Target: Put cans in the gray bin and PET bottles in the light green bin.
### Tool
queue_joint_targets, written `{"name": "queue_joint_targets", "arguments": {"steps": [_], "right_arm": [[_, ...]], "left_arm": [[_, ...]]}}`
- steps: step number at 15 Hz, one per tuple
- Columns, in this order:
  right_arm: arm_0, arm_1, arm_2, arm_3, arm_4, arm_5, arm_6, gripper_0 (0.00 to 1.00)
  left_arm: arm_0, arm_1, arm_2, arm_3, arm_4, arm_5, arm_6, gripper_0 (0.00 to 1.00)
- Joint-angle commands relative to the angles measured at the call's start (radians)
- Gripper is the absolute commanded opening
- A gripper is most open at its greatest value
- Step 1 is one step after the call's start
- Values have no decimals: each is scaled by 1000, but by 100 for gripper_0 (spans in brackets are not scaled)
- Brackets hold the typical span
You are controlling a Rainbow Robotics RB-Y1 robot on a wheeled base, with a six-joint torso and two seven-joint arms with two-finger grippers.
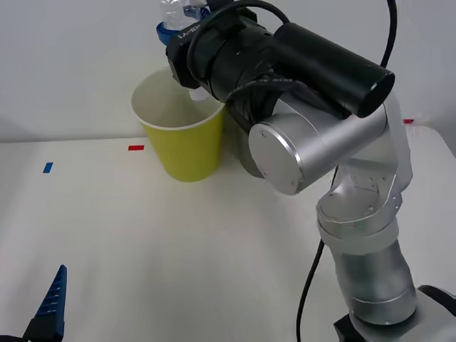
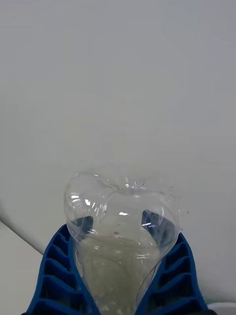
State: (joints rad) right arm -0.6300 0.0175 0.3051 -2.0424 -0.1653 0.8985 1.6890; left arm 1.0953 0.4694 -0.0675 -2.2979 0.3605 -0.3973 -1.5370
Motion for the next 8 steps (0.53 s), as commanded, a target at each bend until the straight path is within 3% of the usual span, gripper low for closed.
{"name": "queue_joint_targets", "arguments": {"steps": [1, 8], "right_arm": [[-65, 0, -3, 128, -14, -102, 0, 0], [-157, 0, -12, 312, -42, -233, 4, 0]], "left_arm": [[0, 0, 0, 0, 0, 0, 0, 100], [0, 0, 0, 0, 0, 0, 0, 100]]}}
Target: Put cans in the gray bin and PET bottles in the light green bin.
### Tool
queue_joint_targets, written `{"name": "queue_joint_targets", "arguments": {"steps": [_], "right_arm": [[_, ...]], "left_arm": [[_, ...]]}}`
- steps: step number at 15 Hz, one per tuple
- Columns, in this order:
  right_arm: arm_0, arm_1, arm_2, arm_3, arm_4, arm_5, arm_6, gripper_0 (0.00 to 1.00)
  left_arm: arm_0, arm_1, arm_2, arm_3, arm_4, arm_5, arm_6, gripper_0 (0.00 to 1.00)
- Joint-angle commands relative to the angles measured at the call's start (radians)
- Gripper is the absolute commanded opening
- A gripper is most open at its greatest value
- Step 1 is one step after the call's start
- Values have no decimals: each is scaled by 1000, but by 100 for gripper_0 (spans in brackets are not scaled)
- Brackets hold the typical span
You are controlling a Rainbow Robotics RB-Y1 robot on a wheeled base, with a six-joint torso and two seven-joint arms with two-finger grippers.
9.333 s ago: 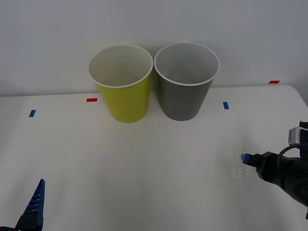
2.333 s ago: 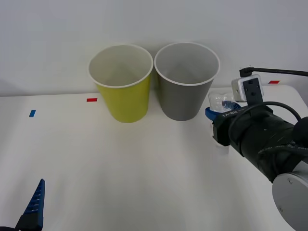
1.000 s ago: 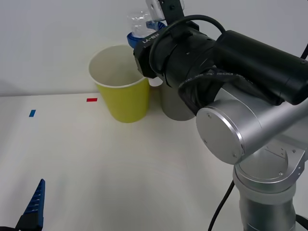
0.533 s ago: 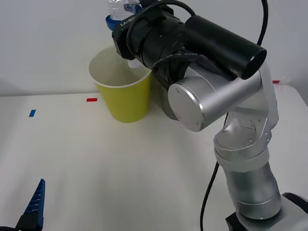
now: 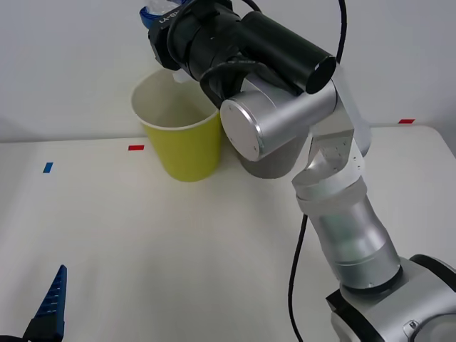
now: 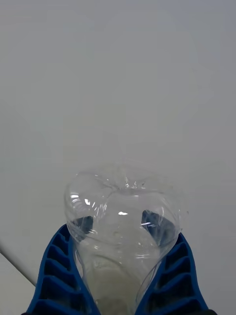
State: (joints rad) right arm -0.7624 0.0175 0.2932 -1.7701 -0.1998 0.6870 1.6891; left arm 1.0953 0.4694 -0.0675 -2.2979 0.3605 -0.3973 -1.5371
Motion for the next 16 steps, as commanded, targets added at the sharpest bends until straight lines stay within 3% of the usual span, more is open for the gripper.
{"name": "queue_joint_targets", "arguments": {"steps": [1, 5, 8, 16], "right_arm": [[-35, 0, 3, 60, -9, -38, 6, 0], [-48, 0, 11, 83, -15, -73, 9, 0], [-54, 0, 34, 170, -27, -195, 14, 0], [-78, 0, 40, 250, -1, -230, 14, 0]], "left_arm": [[0, 0, 0, 0, 0, 0, 0, 100], [0, 0, 0, 0, 0, 0, 0, 100], [0, 0, 0, 0, 0, 0, 0, 100], [0, 0, 0, 0, 0, 0, 0, 100]]}}
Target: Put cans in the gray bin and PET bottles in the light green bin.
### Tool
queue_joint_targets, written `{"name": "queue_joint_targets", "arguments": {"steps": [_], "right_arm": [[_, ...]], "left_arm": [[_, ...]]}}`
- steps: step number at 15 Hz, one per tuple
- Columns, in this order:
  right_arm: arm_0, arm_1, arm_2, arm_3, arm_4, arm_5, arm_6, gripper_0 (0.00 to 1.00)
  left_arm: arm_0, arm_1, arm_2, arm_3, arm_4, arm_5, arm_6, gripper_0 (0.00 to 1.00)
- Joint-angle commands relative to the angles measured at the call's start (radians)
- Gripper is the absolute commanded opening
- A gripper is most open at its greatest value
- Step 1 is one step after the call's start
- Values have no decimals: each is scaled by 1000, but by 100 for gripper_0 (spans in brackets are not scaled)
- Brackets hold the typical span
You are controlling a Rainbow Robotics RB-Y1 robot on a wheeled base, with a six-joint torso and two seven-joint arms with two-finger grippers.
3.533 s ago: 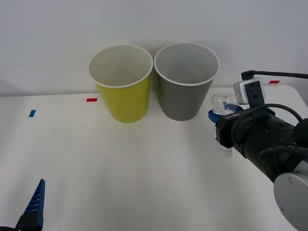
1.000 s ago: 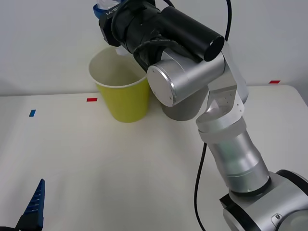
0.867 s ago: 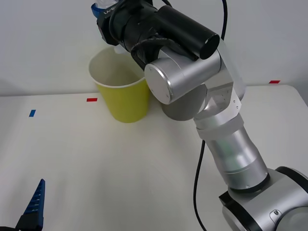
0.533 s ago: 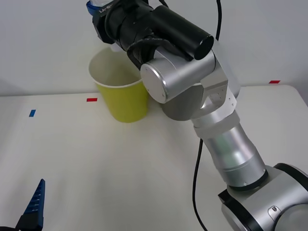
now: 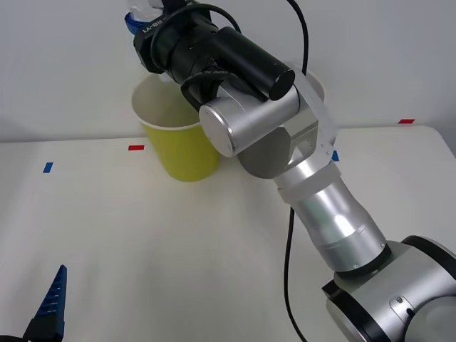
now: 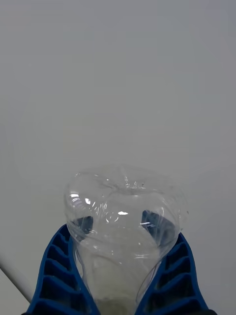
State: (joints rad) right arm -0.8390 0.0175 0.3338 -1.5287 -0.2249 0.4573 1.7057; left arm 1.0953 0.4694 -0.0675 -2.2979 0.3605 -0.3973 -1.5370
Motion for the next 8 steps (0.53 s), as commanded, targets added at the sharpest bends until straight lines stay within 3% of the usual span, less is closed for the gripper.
{"name": "queue_joint_targets", "arguments": {"steps": [1, 8], "right_arm": [[0, 0, -1, 10, 33, 0, -3, 0], [3, 0, -5, 9, 19, -19, -8, 0]], "left_arm": [[0, 0, 0, 0, 0, 0, 0, 100], [0, 0, 0, 0, 0, 0, 0, 100]]}}
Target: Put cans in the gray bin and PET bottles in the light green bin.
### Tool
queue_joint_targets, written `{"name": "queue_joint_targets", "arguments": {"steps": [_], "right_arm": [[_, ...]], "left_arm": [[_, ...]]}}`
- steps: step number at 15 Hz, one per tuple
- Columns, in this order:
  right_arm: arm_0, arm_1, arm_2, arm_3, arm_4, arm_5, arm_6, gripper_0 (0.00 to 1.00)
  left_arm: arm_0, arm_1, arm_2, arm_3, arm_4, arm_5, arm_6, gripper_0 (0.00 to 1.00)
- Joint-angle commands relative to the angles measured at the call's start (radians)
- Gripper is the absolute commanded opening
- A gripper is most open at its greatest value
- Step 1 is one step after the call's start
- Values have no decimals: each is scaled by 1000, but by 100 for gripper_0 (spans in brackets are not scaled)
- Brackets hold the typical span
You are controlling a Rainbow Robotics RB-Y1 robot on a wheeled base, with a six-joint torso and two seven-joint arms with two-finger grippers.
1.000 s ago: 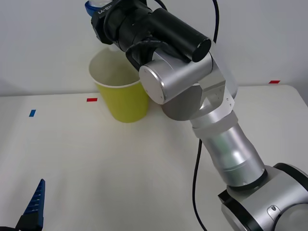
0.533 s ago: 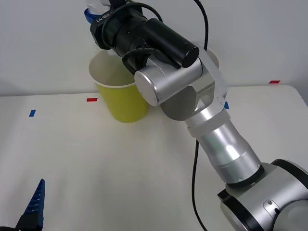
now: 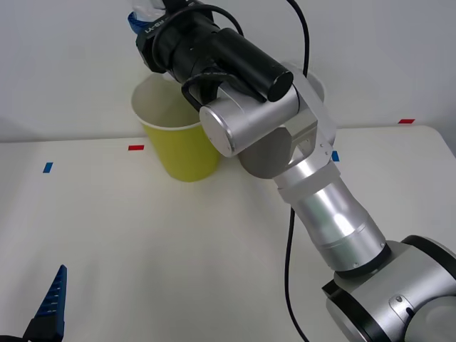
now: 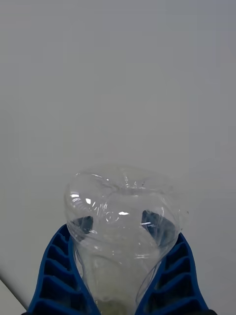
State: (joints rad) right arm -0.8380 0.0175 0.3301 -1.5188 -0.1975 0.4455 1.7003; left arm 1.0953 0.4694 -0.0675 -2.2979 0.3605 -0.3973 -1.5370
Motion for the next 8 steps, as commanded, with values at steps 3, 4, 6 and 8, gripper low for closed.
{"name": "queue_joint_targets", "arguments": {"steps": [3, 4, 6, 8], "right_arm": [[5, -8, -5, -1, -19, -14, -2, 0], [7, -13, -13, -1, -20, -22, -5, 0], [7, -22, -31, -1, -22, -24, -4, 0], [13, -27, -32, 0, -23, -24, 2, 0]], "left_arm": [[0, 0, 0, 0, 0, 0, 0, 100], [0, 0, 0, 0, 0, 0, 0, 100], [0, 0, 0, 0, 0, 0, 0, 100], [0, 0, 0, 0, 0, 0, 0, 100]]}}
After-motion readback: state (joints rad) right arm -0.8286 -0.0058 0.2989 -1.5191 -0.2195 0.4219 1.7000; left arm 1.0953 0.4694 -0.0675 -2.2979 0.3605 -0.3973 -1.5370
